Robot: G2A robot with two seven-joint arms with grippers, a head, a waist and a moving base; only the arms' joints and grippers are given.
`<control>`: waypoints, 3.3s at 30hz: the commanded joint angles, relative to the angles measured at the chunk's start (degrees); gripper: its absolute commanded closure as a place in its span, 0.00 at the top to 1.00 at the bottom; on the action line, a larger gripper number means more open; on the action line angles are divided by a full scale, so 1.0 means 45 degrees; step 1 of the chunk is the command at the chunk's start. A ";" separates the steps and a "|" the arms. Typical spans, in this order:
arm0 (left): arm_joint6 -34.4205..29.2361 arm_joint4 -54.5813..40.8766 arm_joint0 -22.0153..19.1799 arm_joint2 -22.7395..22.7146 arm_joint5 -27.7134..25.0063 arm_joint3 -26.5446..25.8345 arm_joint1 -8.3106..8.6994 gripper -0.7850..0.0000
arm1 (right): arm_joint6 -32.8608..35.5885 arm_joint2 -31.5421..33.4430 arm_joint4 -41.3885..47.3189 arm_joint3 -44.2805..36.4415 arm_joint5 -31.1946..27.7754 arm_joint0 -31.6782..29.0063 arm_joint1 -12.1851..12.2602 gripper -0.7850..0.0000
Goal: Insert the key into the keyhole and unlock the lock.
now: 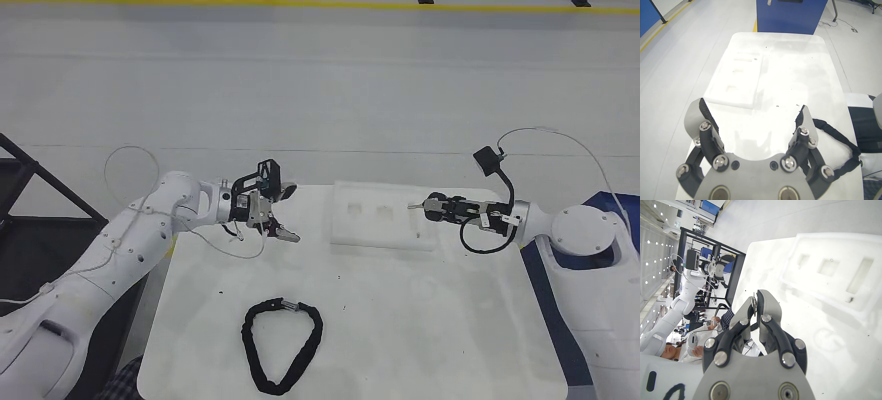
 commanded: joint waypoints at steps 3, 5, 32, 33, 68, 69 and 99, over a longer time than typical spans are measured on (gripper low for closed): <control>0.1515 0.0890 -0.0548 0.1506 0.0000 0.0054 0.0436 1.00 | 0.0000 0.0000 0.0000 0.0000 0.0000 0.0000 0.0000 0.00; 0.2368 0.1492 -0.0896 0.2284 0.0000 0.0083 0.0644 1.00 | 0.0000 0.0000 0.0000 0.0000 0.0000 0.0000 0.0000 0.00; 0.7050 0.6855 -0.1120 0.4569 0.0000 0.0270 0.1241 1.00 | 0.0000 0.0000 0.0000 0.0000 0.0000 0.0000 0.0000 0.00; 0.7050 0.6855 -0.1120 0.4569 0.0000 0.0270 0.1241 1.00 | 0.0000 0.0000 0.0000 0.0000 0.0000 0.0000 0.0000 0.00; 0.8423 0.9631 0.1496 0.4507 0.1786 0.0627 0.0369 1.00 | 0.0000 0.0000 0.0000 0.0000 0.0000 0.0000 0.0000 0.00; 0.8482 0.9670 0.1508 0.4496 0.1761 0.0698 0.0313 1.00 | 0.0000 0.0000 0.0000 0.0000 0.0000 0.0000 0.0000 0.00; 0.8960 0.9939 0.1730 0.3646 0.1342 0.2100 -0.0519 0.00 | 0.0000 0.0000 0.0000 0.0000 0.0000 0.0000 0.0000 0.00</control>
